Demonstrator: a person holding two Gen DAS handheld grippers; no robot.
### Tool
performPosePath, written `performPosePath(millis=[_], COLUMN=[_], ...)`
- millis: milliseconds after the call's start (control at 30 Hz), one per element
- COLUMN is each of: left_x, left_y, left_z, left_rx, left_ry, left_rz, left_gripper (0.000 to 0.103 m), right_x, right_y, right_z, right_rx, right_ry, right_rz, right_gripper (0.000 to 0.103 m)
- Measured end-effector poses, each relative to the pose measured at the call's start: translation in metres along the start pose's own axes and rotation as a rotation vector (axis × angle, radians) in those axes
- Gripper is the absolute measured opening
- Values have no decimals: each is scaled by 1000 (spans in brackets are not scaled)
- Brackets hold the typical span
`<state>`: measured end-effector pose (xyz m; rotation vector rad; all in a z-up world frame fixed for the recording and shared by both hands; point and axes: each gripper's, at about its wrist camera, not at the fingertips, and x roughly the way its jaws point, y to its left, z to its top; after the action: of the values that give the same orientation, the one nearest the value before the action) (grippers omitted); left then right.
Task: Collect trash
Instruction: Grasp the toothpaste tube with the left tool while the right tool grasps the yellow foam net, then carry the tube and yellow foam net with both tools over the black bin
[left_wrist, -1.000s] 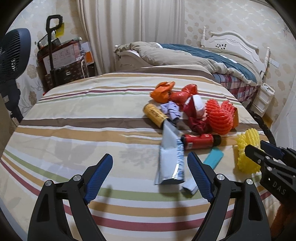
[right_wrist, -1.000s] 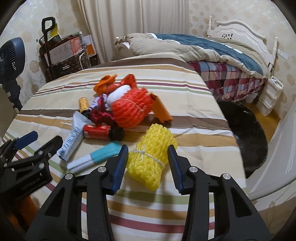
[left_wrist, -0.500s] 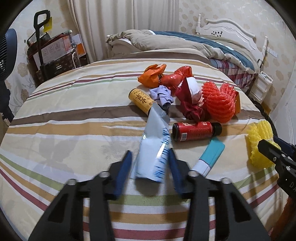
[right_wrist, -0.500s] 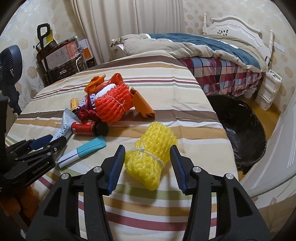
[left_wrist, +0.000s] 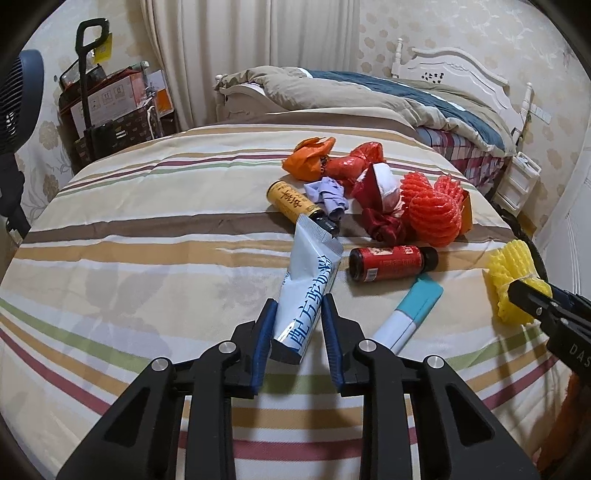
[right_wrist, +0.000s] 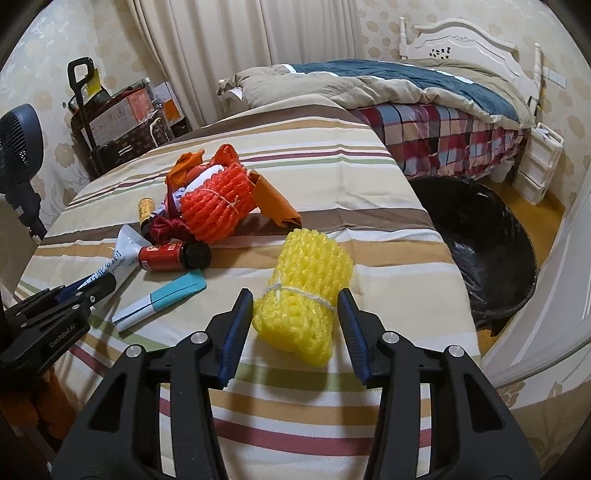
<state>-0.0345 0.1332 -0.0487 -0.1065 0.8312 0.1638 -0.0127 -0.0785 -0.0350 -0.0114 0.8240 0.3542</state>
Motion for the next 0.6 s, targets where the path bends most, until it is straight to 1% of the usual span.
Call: performPosePath(millis=[167, 333, 500, 600], left_x=[-12, -31, -47, -54], left_y=[8, 8, -5, -20], left_z=[-2, 1, 11, 20], left_rx=[-19, -22, -9, 17], left_ry=[-21, -76, -128, -161], left_rz=[5, -4, -42, -69], left_gripper=[27, 26, 25, 25], right_x=[-7, -17, -29, -34], right_y=[-1, -4, -10, -18], right_z=[0, 4, 11, 15], right_rx=[-10, -8, -19, -9], right_ry=[-19, -50, -92, -109], right_rz=[-3, -16, -42, -52], right_gripper=[40, 40, 40, 40])
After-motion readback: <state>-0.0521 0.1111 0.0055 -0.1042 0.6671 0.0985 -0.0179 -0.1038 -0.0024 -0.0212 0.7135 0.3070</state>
